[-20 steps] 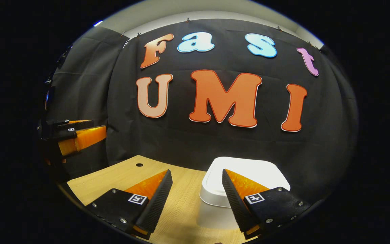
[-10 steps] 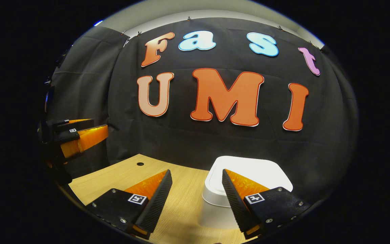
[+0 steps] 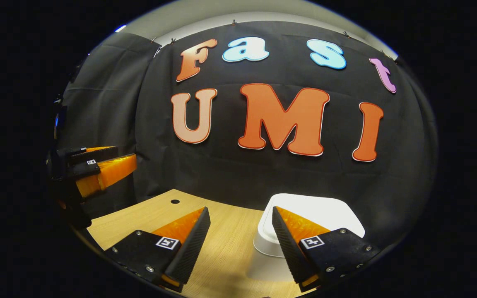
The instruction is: Press the lid of the desktop garbage bin to open it, pick up the crumpled paper on the desktop and throw it into the bin, then pick up the pop can on the desktop and drop it into the bin, and finally close the garbage bin lid.
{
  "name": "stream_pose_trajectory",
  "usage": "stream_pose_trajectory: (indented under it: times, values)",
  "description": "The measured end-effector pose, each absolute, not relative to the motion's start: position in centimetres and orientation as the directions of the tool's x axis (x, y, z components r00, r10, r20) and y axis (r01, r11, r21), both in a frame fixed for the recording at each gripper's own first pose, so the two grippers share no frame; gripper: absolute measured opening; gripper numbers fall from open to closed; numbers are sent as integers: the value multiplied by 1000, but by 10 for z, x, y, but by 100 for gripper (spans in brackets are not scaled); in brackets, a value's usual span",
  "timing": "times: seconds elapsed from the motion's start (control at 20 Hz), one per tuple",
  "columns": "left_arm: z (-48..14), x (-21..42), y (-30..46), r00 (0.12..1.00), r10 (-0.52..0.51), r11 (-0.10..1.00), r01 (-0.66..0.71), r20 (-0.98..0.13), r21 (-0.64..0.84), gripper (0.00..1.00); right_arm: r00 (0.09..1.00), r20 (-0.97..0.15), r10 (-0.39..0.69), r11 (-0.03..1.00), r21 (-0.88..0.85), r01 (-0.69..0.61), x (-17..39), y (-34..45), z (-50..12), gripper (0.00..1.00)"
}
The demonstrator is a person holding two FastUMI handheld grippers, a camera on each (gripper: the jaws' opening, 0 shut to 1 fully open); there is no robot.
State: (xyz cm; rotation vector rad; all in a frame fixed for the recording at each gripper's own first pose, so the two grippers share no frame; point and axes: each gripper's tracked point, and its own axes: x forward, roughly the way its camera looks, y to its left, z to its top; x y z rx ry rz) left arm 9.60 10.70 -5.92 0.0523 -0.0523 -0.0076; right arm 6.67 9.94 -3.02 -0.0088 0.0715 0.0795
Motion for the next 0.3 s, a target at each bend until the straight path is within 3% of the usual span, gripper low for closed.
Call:
stream_pose_trajectory:
  times: [0.3]
  values:
    - [-59,97,109,998,7,998,-10,55,55,97,994,-74,80,997,-9,-81,68,97,-31,92]
